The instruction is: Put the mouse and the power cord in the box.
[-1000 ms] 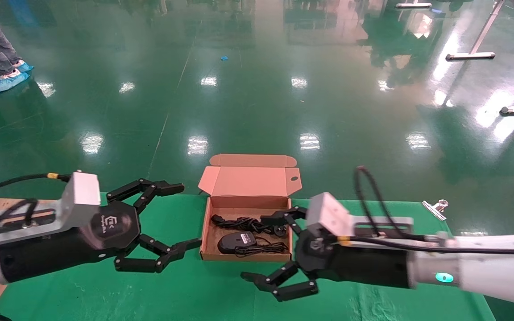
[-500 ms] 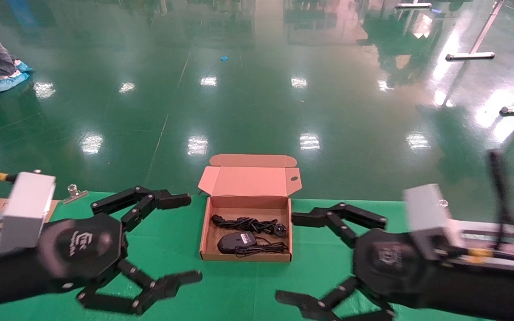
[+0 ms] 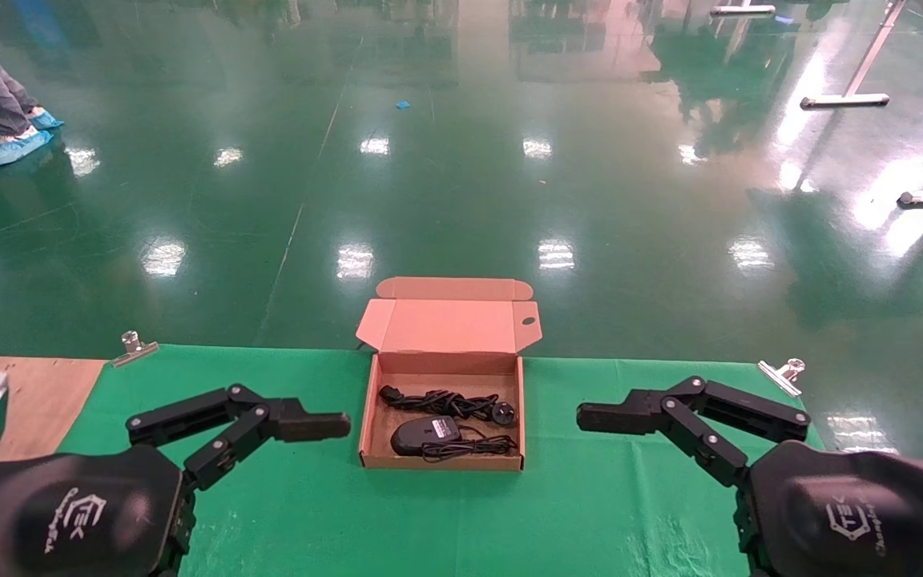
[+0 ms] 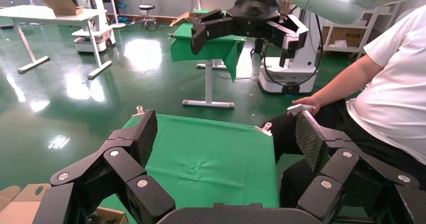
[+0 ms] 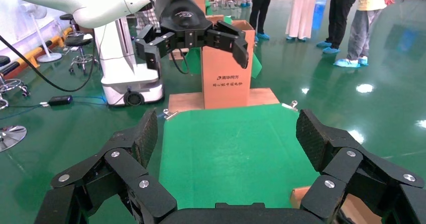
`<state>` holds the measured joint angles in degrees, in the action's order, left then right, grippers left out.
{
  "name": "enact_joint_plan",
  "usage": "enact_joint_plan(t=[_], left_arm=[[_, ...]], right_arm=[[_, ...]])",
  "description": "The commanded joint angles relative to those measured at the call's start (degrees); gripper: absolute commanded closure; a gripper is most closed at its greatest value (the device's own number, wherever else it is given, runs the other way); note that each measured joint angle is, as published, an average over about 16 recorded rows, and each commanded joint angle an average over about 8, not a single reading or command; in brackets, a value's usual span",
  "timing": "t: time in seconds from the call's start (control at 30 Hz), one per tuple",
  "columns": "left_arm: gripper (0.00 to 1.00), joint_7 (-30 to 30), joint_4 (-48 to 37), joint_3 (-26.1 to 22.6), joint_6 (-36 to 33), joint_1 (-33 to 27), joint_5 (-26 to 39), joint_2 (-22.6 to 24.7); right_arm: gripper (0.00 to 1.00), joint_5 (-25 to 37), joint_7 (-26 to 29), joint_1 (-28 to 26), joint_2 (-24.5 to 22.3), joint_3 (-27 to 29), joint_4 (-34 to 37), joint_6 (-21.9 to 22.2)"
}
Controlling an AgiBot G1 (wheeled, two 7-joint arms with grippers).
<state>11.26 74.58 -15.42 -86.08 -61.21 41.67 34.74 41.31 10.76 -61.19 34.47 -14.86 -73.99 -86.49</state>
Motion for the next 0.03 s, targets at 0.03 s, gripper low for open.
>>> enact_joint_plan(t=[0.03], left_arm=[[0.0,0.58,1.07,0.68,-0.42,0.42,-0.23,-0.33]], right_arm=[[0.0,-0.34,0.01,0.24,-0.32,0.68,-0.24,-0.47]])
